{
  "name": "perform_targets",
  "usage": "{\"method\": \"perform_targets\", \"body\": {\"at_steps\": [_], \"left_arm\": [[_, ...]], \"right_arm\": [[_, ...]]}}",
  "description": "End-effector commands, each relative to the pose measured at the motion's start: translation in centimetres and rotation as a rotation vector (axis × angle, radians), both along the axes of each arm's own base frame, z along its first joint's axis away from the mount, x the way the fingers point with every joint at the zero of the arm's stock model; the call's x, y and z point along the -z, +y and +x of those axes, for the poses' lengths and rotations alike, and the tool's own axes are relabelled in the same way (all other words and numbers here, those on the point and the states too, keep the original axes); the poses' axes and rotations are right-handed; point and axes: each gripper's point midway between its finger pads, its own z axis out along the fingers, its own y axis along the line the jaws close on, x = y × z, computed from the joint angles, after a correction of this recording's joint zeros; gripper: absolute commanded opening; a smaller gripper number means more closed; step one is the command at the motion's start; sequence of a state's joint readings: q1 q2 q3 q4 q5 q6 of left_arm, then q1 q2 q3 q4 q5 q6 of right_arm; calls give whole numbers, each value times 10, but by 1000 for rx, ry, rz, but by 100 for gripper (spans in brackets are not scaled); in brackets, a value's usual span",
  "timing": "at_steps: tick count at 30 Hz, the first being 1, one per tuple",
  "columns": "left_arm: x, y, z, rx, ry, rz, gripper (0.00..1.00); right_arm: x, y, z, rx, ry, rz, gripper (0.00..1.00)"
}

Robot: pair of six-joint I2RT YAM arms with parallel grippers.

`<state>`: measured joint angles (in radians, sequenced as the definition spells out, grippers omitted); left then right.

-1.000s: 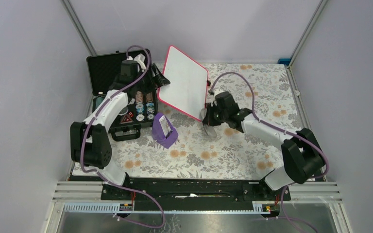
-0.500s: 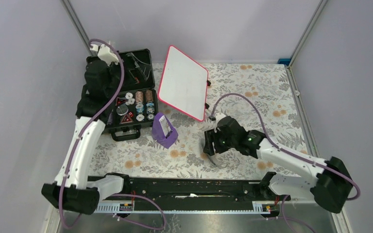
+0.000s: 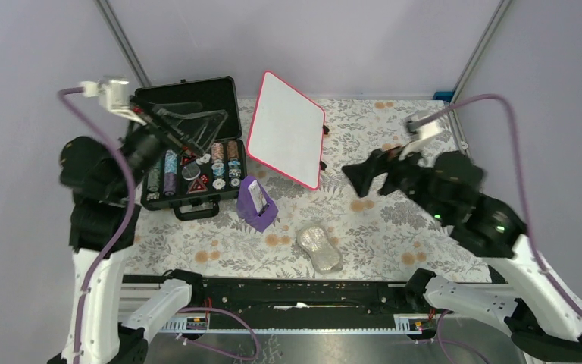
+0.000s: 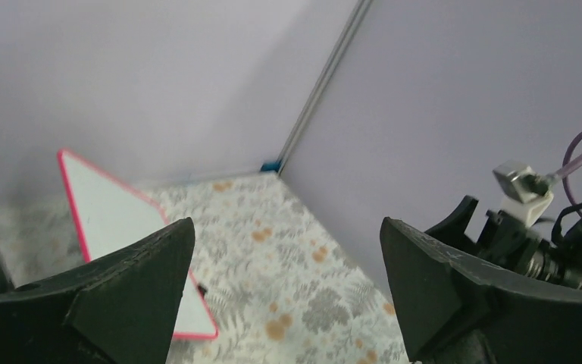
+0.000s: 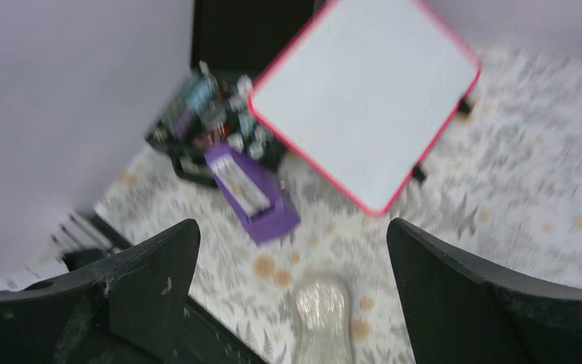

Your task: Erase the whiteboard

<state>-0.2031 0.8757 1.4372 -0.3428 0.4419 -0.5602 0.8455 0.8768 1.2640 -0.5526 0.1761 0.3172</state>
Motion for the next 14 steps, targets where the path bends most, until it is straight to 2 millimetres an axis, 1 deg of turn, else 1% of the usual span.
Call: {"method": "perform_targets", "body": {"at_steps": [1, 2, 4, 5, 7, 10, 14], "left_arm": [[-91, 13, -75, 18, -318, -70, 99], [-100, 18, -85, 0, -361, -79, 99], [-114, 27, -102, -38, -431, -102, 99], [-119, 32, -108, -59, -455, -116, 99], [-124, 40, -116, -94, -488, -134, 99], [-125, 46, -117, -128, -495, -147, 99], [-121, 46, -109, -141, -473, -139, 99]], "right_arm": [[-99, -55, -11, 129, -232, 81, 100], [-120, -64, -17, 133, -281, 118, 100], [-153, -79, -29, 138, -371, 182, 100], [-165, -86, -34, 144, -410, 211, 100], [-182, -98, -40, 164, -467, 252, 100], [-193, -108, -44, 187, -511, 292, 100], [-187, -110, -42, 209, -530, 308, 100]]}}
